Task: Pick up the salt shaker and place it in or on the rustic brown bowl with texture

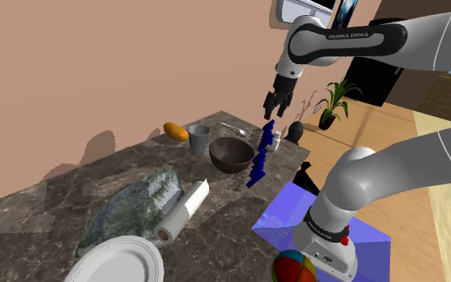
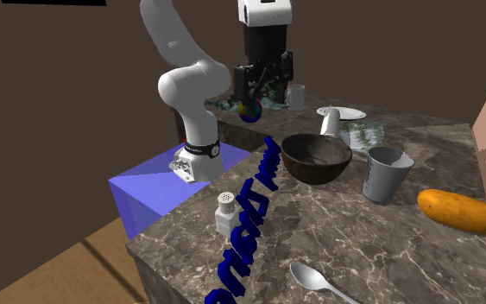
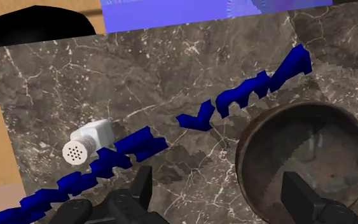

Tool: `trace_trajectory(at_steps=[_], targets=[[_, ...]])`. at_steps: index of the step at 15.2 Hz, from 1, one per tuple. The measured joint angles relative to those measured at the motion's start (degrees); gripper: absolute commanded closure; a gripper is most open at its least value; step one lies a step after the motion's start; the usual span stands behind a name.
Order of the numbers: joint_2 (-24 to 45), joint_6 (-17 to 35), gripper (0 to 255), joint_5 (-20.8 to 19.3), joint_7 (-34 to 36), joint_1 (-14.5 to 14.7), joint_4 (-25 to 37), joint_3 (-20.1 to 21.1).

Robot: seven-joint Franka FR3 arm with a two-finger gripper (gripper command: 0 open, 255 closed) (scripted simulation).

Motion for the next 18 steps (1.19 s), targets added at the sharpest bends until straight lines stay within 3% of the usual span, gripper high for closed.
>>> trace_trajectory(at_steps=[12, 18], targets=[[15.85, 14.09, 0, -5.10, -14.36, -3.35, 1.36, -14.28], [20.21, 19.35, 0, -4.57, -16.70, -3.10, 0.31, -16.67]])
